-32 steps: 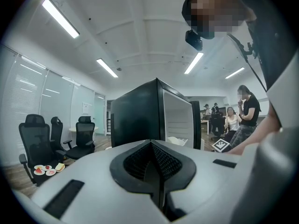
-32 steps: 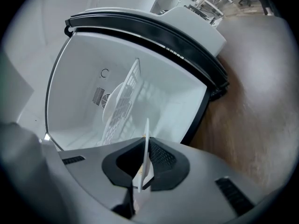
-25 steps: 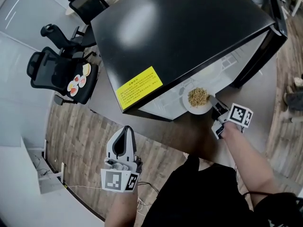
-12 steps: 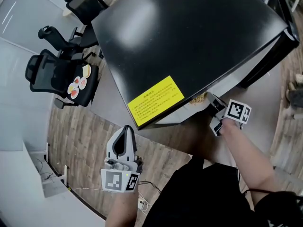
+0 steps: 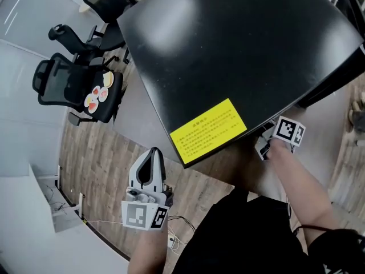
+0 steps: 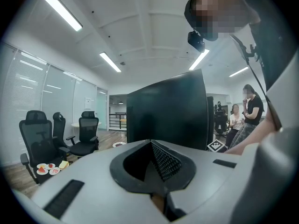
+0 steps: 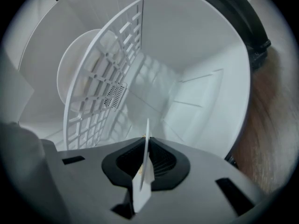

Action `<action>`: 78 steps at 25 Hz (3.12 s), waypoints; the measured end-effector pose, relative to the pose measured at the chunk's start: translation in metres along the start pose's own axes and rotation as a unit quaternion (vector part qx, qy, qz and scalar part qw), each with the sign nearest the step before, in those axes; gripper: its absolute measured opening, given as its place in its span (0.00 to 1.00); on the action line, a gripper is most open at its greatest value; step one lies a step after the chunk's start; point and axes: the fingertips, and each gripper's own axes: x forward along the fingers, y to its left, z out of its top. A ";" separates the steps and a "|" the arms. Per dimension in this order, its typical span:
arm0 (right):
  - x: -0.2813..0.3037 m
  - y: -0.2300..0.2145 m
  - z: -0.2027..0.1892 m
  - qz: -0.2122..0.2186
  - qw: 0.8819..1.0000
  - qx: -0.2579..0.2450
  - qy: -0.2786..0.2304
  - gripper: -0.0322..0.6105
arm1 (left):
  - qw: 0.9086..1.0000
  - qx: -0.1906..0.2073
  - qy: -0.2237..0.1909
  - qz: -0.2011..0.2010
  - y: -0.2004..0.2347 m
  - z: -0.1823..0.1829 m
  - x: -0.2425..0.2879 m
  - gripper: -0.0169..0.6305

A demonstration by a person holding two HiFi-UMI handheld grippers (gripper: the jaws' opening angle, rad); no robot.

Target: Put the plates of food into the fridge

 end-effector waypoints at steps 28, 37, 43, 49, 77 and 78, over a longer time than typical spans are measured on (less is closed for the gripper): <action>0.033 0.000 0.007 -0.071 0.970 -0.226 0.050 0.12 | 1.000 -0.002 0.005 0.029 0.009 0.001 -0.006 0.03; 0.032 -0.012 0.004 -0.138 0.931 -0.330 0.077 0.19 | 0.999 0.004 0.000 0.039 0.011 0.008 -0.019 0.03; 0.023 -0.019 0.014 -0.156 0.906 -0.390 0.057 0.19 | 0.999 0.010 -0.001 0.042 0.009 0.009 -0.027 0.03; 0.006 0.002 0.028 -0.139 0.890 -0.433 0.026 0.19 | 0.999 0.013 -0.011 0.034 -0.005 0.015 -0.027 0.03; -0.197 0.069 0.092 -0.032 0.868 -0.492 -0.058 0.19 | 0.997 -0.014 -0.080 0.005 -0.178 0.053 -0.044 0.03; -0.207 0.069 0.095 -0.031 0.867 -0.494 -0.061 0.19 | 0.997 -0.015 -0.081 0.004 -0.186 0.055 -0.045 0.03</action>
